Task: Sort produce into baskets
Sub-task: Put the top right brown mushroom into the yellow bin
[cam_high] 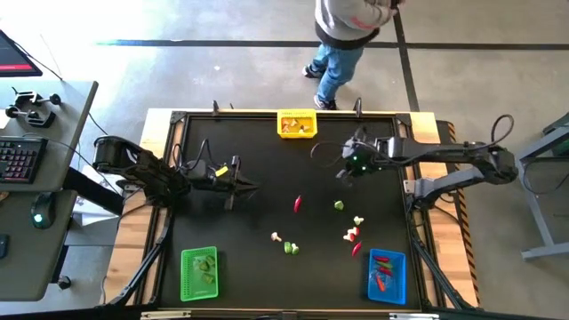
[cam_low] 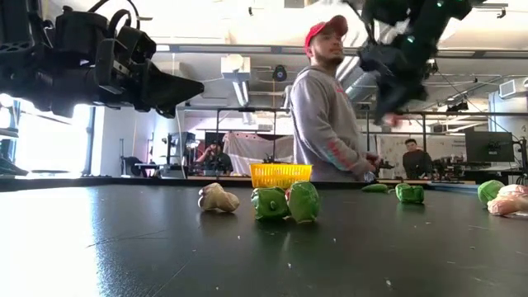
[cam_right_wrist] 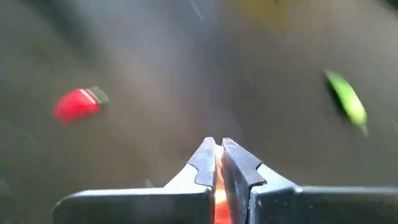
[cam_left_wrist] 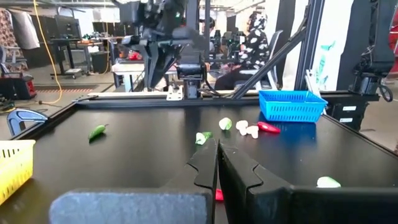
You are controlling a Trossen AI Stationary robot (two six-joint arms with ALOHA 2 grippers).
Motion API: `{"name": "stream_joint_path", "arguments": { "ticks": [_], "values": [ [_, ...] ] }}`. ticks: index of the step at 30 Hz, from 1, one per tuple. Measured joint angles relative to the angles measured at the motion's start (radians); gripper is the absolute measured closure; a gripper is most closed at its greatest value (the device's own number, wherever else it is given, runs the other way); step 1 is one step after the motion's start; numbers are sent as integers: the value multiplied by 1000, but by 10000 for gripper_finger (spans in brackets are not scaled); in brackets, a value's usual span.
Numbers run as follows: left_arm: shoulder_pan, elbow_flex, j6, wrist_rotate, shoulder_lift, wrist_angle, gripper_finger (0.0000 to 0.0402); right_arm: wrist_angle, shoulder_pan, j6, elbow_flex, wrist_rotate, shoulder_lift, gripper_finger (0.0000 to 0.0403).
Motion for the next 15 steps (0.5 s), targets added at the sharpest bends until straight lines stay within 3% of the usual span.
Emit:
{"name": "stream_joint_path", "arguments": {
  "ticks": [4, 11, 15],
  "values": [
    [0, 0, 0, 0, 0, 5, 401, 293, 14, -104, 0, 76, 61, 400],
    [0, 0, -8, -1, 0, 5, 401, 796, -55, -282, 0, 186, 279, 400],
    [0, 0, -8, -2, 0, 6, 401, 924, -130, -321, 46, 192, 391, 400]
  ]
}}
